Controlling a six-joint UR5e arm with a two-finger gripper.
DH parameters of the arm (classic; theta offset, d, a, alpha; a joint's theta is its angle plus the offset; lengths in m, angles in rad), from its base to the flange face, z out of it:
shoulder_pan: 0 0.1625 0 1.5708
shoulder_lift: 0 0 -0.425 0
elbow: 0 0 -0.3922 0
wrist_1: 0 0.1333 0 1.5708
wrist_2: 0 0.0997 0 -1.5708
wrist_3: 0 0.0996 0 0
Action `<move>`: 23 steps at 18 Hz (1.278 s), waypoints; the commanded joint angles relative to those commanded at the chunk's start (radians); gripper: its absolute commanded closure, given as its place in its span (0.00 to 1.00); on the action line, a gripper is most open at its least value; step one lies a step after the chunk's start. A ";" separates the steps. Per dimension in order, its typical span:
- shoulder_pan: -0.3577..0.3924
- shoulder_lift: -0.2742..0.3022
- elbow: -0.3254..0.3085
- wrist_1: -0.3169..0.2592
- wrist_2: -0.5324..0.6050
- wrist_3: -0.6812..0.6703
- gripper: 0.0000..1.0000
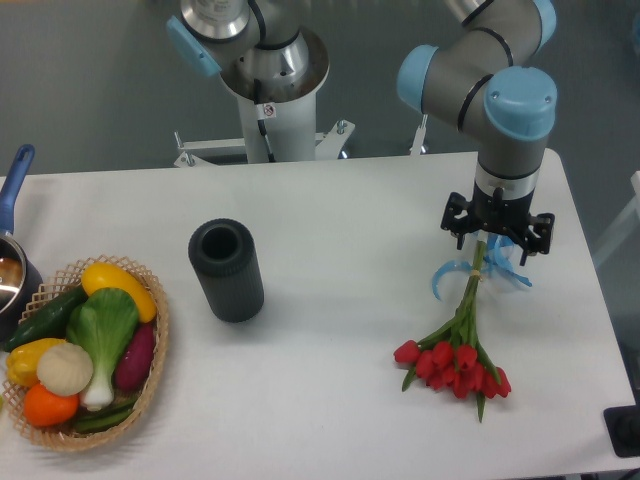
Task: Pick up the flowers from the table
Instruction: 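Open the gripper above the green stems of the red tulips, then lower the gripper onto the tulip stems and close it around them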
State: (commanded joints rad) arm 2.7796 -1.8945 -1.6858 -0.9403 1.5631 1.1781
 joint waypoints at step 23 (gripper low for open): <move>-0.009 -0.124 -0.077 0.135 -0.008 -0.015 0.00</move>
State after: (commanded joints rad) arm 2.7704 -2.0186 -1.7625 -0.8053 1.5555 1.1628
